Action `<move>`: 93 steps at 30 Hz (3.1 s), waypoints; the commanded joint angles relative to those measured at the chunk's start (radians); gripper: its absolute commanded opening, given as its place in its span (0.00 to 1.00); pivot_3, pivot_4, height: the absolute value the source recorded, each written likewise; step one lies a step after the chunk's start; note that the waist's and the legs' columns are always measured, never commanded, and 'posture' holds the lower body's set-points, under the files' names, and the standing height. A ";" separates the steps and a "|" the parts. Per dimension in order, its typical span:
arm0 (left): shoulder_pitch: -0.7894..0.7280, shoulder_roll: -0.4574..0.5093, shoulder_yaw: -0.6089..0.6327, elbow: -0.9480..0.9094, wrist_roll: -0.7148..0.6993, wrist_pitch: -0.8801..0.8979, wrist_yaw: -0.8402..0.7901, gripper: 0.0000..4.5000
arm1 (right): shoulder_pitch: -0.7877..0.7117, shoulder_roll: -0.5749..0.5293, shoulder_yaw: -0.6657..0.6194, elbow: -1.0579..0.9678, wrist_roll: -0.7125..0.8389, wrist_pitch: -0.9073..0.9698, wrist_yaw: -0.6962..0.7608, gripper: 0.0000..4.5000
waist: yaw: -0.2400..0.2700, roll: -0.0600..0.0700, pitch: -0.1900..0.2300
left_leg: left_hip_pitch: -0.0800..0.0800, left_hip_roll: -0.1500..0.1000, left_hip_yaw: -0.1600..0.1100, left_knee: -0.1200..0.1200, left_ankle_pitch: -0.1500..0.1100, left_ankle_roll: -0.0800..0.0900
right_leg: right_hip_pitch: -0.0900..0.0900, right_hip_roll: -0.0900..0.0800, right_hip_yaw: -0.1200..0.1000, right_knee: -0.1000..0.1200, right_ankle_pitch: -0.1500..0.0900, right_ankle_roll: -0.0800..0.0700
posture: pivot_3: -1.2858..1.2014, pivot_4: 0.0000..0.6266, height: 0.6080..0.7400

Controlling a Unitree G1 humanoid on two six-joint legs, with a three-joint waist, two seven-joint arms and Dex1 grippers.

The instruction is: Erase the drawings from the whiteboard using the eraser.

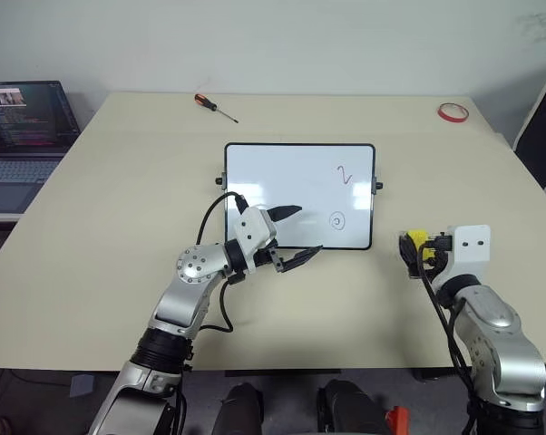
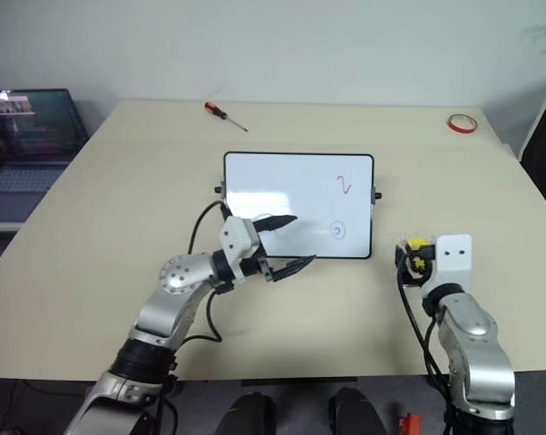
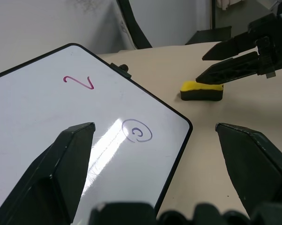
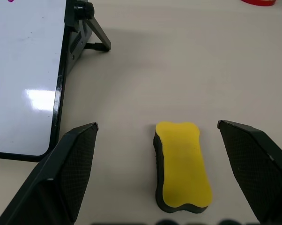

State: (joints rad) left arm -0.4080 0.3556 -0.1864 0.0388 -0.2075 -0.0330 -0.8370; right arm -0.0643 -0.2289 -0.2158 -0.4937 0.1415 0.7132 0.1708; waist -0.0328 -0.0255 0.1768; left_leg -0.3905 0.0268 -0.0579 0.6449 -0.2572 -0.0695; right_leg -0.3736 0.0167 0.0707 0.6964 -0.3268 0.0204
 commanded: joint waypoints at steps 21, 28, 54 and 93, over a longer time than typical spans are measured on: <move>0.062 -0.017 -0.022 -0.213 -0.172 0.282 -0.089 1.00 | -0.084 0.007 -0.024 0.109 0.055 -0.018 -0.027 0.99 | -0.001 0.000 0.000 | 0.000 0.000 0.000 0.000 0.000 0.000 | 0.000 0.000 0.000 0.000 0.000 0.000 | 0.52 0.24 1.00; 0.067 -0.017 -0.030 -0.244 -0.172 0.297 -0.080 1.00 | -0.123 0.010 -0.047 0.159 0.071 -0.025 -0.038 0.99 | -0.001 0.000 0.000 | 0.000 0.001 0.000 0.000 0.000 0.000 | 0.000 0.000 0.000 0.000 0.000 0.000 | 0.52 0.24 1.00; 0.052 -0.004 -0.023 -0.237 -0.157 0.290 -0.067 1.00 | -0.144 0.036 -0.088 0.210 0.133 0.014 -0.102 0.99 | -0.001 0.001 0.000 | 0.000 0.001 0.000 0.000 0.000 0.000 | 0.000 0.000 0.000 0.000 0.000 0.000 | 0.52 0.24 1.00; 0.047 -0.011 -0.015 -0.237 -0.152 0.284 -0.049 1.00 | -0.137 0.002 -0.074 0.260 0.123 -0.001 -0.088 0.70 | -0.001 0.001 0.000 | 0.000 0.001 0.000 0.000 0.000 0.000 | -0.001 0.000 0.000 0.000 0.000 0.000 | 0.52 0.24 1.00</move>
State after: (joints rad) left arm -0.3488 0.3486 -0.2097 -0.1596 -0.3527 0.2713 -0.8848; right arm -0.1953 -0.2173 -0.2821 -0.2122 0.2617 0.7317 0.0842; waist -0.0341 -0.0249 0.1772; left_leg -0.3907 0.0274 -0.0575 0.6445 -0.2572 -0.0694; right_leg -0.3741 0.0166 0.0711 0.6964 -0.3269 0.0206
